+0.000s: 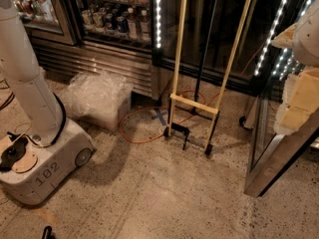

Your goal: Close left fridge door

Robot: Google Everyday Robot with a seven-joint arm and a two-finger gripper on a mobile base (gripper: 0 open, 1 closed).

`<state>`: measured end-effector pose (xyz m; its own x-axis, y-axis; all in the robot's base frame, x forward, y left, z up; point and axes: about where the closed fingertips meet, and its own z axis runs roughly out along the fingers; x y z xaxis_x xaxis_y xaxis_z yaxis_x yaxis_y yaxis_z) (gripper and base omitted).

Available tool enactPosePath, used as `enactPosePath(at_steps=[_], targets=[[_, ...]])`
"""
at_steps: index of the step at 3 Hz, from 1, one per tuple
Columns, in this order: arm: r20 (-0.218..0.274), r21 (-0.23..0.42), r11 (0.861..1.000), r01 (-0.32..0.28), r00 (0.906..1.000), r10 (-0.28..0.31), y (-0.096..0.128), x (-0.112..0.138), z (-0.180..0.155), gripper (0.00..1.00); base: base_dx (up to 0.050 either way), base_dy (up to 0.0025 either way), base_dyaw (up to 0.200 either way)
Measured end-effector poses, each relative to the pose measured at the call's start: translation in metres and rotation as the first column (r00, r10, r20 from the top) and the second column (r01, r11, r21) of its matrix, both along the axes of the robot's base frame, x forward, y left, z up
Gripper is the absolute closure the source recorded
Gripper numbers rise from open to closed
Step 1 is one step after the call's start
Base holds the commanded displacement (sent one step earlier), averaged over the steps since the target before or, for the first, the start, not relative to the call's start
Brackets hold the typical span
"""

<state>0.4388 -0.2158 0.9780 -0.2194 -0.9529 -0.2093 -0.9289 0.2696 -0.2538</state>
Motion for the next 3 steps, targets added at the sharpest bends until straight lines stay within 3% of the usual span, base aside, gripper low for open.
enactPosePath(at_steps=[2,3], targets=[[-0.001,0.017,1.000,0.006,1.0000,-0.006,0.000,0.003,0.003,0.00,0.000,0.00000,0.000],[-0.015,0.012,1.000,-0.026,0.9995,0.026,0.018,0.017,0.003,0.00,0.000,0.00000,0.000]])
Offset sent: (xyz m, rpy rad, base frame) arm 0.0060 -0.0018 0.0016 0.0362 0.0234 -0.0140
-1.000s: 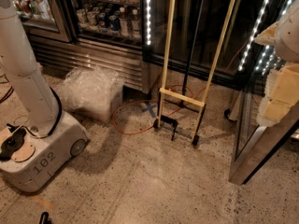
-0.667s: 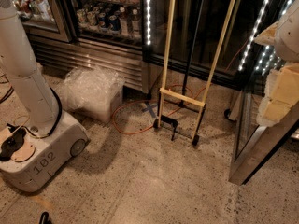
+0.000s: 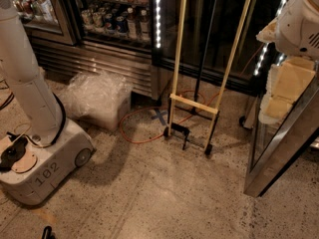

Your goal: Close left fridge door

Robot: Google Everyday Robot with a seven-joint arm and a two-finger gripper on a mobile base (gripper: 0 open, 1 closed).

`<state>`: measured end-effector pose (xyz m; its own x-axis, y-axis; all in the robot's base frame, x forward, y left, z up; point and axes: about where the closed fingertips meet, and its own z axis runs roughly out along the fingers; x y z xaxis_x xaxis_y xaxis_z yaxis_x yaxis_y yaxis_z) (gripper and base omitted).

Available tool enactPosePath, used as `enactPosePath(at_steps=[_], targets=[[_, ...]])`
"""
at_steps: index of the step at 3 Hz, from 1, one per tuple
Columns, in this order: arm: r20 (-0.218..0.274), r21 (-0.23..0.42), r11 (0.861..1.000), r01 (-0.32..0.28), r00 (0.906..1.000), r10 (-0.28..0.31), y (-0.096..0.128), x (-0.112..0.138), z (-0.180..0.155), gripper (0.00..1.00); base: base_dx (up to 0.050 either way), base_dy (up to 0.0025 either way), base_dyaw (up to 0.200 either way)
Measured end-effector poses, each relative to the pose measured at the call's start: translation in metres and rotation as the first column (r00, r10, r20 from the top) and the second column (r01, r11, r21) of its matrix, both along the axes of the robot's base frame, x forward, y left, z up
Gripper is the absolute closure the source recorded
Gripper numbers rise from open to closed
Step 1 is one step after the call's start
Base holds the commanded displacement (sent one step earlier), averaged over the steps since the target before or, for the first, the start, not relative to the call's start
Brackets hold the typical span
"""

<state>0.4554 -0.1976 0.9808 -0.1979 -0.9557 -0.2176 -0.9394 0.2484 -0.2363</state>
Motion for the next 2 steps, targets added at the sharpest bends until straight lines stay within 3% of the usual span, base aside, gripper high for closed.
enactPosePath(at_steps=[1,2], targets=[[-0.010,-0.032,0.996,-0.078,0.9969,0.078,0.0454,0.0116,-0.0073,0.00,0.000,0.00000,0.000],[-0.009,-0.031,0.996,-0.079,0.9969,0.078,0.0456,0.0118,-0.0070,0.00,0.000,0.00000,0.000]])
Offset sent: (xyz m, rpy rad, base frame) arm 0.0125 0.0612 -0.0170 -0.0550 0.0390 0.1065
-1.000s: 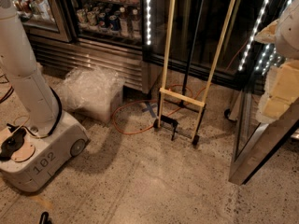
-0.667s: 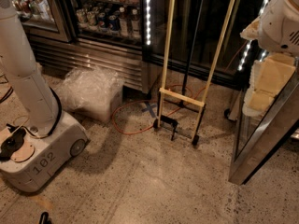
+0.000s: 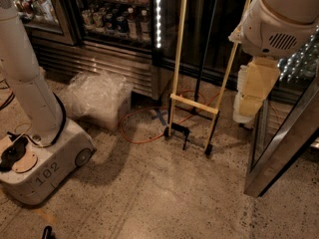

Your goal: Close left fridge door

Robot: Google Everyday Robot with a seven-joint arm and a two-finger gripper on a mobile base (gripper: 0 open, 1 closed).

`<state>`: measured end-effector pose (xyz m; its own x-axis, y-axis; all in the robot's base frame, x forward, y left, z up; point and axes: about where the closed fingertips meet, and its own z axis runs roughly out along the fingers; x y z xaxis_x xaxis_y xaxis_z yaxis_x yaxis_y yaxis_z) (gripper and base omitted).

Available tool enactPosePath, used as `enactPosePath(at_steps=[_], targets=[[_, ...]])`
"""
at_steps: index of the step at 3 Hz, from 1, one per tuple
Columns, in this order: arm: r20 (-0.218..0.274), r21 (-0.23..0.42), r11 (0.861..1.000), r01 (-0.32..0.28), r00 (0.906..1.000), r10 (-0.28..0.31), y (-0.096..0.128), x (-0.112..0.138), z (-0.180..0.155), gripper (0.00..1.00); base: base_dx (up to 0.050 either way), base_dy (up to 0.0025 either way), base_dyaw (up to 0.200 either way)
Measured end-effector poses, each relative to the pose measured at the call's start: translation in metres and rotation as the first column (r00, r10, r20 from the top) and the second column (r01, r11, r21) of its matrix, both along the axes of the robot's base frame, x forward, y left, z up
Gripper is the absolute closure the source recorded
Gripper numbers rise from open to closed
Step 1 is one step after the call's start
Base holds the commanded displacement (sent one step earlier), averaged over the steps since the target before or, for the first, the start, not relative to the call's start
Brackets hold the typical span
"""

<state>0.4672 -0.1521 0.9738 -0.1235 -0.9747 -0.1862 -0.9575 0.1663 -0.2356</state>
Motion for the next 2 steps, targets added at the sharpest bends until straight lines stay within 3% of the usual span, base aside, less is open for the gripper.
enactPosePath(at_steps=[1,2], targets=[[-0.052,0.054,0.998,-0.012,0.9986,0.015,-0.004,0.008,-0.021,0.00,0.000,0.00000,0.000],[-0.128,0.042,0.999,-0.014,0.9915,0.019,-0.035,0.011,-0.096,0.00,0.000,0.00000,0.000]])
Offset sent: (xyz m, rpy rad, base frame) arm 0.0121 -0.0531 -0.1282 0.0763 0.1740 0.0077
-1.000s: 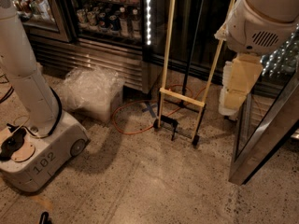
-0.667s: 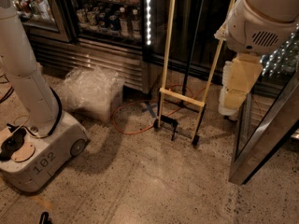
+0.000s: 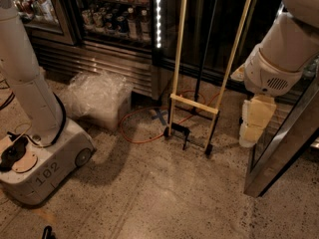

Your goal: Close left fridge door

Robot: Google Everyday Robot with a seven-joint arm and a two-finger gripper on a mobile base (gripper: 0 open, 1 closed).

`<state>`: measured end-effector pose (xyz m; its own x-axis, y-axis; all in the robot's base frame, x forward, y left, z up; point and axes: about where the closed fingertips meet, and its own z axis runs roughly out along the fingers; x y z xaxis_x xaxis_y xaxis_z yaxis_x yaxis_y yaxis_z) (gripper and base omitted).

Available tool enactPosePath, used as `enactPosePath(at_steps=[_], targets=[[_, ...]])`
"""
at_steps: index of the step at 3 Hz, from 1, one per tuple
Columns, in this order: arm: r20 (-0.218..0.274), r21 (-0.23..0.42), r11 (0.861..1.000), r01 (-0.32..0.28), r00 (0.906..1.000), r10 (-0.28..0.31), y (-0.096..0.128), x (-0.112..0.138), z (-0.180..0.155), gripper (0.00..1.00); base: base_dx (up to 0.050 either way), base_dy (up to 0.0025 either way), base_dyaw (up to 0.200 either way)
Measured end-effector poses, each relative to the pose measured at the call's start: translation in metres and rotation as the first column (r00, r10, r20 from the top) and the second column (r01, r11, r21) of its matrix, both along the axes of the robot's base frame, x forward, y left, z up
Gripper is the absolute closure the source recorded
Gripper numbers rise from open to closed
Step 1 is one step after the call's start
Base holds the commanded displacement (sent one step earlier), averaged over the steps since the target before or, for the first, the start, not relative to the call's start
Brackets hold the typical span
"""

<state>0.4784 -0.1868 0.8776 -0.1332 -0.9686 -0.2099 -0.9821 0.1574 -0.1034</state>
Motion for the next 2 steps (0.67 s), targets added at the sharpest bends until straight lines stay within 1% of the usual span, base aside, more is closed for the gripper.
enactPosePath(at_steps=[1,2], targets=[[-0.005,-0.012,1.000,-0.007,1.0000,0.007,0.002,0.002,0.001,0.00,0.000,0.00000,0.000],[-0.023,-0.039,0.999,0.031,0.9992,-0.032,0.000,0.026,0.010,0.00,0.000,0.00000,0.000]])
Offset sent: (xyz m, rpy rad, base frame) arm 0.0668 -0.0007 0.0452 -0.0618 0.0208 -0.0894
